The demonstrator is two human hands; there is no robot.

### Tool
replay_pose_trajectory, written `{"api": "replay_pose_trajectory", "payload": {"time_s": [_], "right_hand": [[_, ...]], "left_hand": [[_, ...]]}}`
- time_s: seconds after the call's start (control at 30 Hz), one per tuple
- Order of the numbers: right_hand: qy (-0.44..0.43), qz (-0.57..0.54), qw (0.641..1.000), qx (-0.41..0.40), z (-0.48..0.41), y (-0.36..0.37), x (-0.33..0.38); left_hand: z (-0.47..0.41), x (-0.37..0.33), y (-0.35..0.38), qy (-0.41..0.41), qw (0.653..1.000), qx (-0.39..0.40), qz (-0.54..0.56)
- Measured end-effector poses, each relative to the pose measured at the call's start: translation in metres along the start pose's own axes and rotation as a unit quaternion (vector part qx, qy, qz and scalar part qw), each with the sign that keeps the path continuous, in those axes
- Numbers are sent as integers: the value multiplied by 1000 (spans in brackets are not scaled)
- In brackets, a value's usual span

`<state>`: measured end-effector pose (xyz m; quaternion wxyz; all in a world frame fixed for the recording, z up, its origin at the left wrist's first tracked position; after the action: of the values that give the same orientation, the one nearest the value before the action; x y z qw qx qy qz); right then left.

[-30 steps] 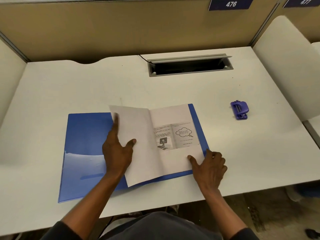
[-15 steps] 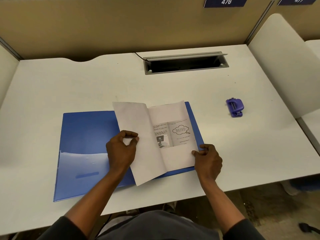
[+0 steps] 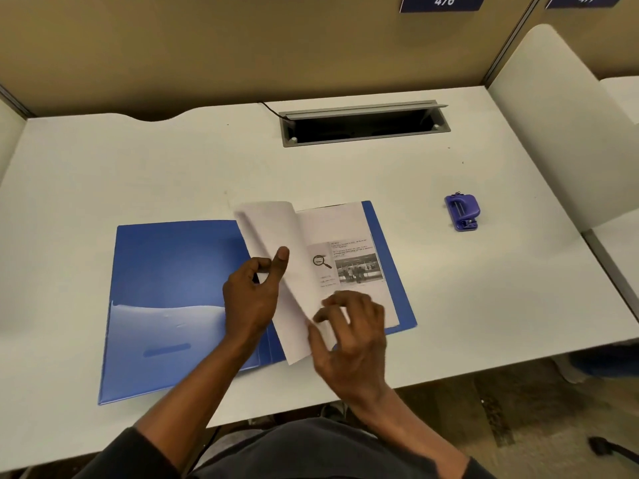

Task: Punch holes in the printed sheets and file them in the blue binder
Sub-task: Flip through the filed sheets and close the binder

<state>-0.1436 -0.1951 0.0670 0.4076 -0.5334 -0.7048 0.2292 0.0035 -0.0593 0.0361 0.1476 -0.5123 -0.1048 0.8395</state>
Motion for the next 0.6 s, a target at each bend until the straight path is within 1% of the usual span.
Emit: {"api": "replay_pose_trajectory", "payload": {"time_s": [0.07, 0.1, 0.17, 0.2, 0.23, 0.27, 0.33, 0.37, 0.43, 0.5, 0.53, 0.6], "right_hand": [[-18, -29, 999, 22, -1, 9, 11], [-12, -49, 998, 24, -1, 11, 11], [46, -97, 994, 6, 0, 7, -2], [88, -97, 991, -5, 2, 4, -16], [137, -69, 988, -3, 7, 2, -35], [192, -25, 981, 18, 15, 2, -57], [293, 65, 949, 99, 36, 8, -104], [327, 99, 930, 139, 46, 9, -122], [356, 141, 902, 199, 59, 10, -142], [363, 151, 890, 231, 64, 14, -148], [370, 137, 888, 235, 65, 16, -149], [414, 67, 883, 210, 67, 22, -151]], "left_hand": [[1, 0, 3, -4, 1000, 12, 21], [1, 1, 2, -6, 1000, 8, 22], [-3, 4, -3, -12, 1000, -24, 12], [-6, 5, -7, -15, 999, -41, 5], [-7, 5, -10, -14, 998, -54, -4], [-9, 6, -13, -11, 998, -64, -14], [-11, 6, -19, 9, 997, -74, -15], [-12, 5, -21, 27, 997, -73, -14], [-13, 3, -23, 74, 994, -71, -28], [-12, 1, -22, 104, 991, -75, -47], [-12, 0, -22, 110, 989, -82, -54], [-13, 1, -21, 112, 987, -93, -64]]}}
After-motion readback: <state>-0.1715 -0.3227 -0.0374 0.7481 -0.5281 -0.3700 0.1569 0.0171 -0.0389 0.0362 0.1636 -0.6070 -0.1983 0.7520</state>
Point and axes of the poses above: each hand's wrist, its own z-axis away from the middle knuckle, its own y-axis out of the palm, x = y × z, the point moved 8 cm from there along -z, towards the middle knuckle, and after that the axes turned 15 degrees about -y, right-handed, at the moved point
